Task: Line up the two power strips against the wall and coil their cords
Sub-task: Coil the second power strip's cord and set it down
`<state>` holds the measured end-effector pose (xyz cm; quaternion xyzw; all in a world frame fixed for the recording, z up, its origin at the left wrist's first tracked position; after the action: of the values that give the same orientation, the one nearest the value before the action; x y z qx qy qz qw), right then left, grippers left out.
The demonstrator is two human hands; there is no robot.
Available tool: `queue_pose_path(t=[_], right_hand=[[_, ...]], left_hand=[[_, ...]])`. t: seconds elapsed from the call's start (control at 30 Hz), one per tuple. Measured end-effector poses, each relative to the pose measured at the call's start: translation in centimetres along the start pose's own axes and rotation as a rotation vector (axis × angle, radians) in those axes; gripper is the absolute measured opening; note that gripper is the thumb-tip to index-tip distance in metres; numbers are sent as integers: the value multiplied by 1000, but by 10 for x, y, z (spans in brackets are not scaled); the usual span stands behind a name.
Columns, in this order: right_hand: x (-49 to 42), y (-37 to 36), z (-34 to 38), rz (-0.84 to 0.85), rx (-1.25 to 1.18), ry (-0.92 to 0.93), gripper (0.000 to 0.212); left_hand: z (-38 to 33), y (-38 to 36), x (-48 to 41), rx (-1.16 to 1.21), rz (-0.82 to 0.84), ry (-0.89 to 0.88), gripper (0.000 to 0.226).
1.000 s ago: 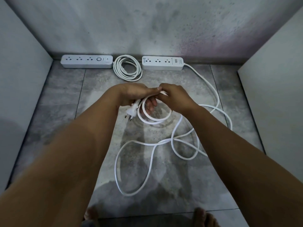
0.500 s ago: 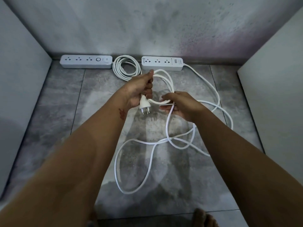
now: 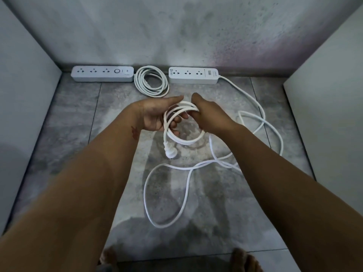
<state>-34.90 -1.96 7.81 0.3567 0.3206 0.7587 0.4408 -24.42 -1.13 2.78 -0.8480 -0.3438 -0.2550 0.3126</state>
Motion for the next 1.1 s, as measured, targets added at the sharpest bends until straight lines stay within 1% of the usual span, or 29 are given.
queue_pose_path(t=[0.1,0.2,0.27,0.33,0.37,0.43,0.5,0.57,0.6,0.67,0.73,0.83,0.9,0.93,0.97,1.03,1.1], right_hand=[[0,4,2,-2,23,-7,15],[0,12,-7,-94,-58,-61,25],[3,13,-21,-144,-277,-130,32],[7,8,-34,-158,-583,-183,31],[9,2,-40,-139,-698,-213,28],[16,-16,-50,-41,-868,-290,25],[21,-31,-55,27,-1004,-339,28],[19,-31,-57,-18,-1064,-334,26],[18,-27,-59,-62,-1029,-329,24],[17,-18,-62,-135,-875,-335,23],[16,-12,-60,-164,-701,-326,29],[12,-6,-46,-120,-362,-256,35],[7,-3,-33,-87,-113,-197,33],[5,-3,-28,-73,-30,-182,31],[3,-4,-25,-57,11,-181,30],[3,-8,-24,-15,9,-195,31],[4,-13,-27,19,-138,-204,32]], left_hand=[[-4,-6,3,57,71,-11,43],[-9,-13,-1,138,105,-43,36],[-12,-14,-5,157,72,-68,33],[-14,-10,-9,208,7,-110,32],[-17,-8,-10,257,-24,-147,33],[-23,-3,-11,361,-80,-230,35],[-27,-2,-12,403,-128,-286,37],[-28,-5,-14,401,-128,-315,37],[-27,-8,-15,387,-98,-315,37],[-25,-15,-14,333,-26,-284,35],[-24,-18,-9,260,30,-240,35],[-22,-19,-3,185,66,-159,45],[-17,-18,-2,85,32,-91,54],[-14,-17,-2,19,-1,-56,53],[-12,-14,-1,-42,-42,-28,48],[-10,-8,0,-98,-103,-8,38],[-11,-7,-2,-55,-92,-28,35]])
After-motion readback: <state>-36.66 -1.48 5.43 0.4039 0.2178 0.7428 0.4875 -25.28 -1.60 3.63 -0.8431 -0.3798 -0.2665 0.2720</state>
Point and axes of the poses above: each hand's wrist, its own x-axis away from the middle knuckle, its own y-axis out of the back of the hand, z = x × y, the point moved 9 cm from there along -x, towards the middle knuckle, and after that the axes turned 9 degrees about z, right-handed, at the moved point
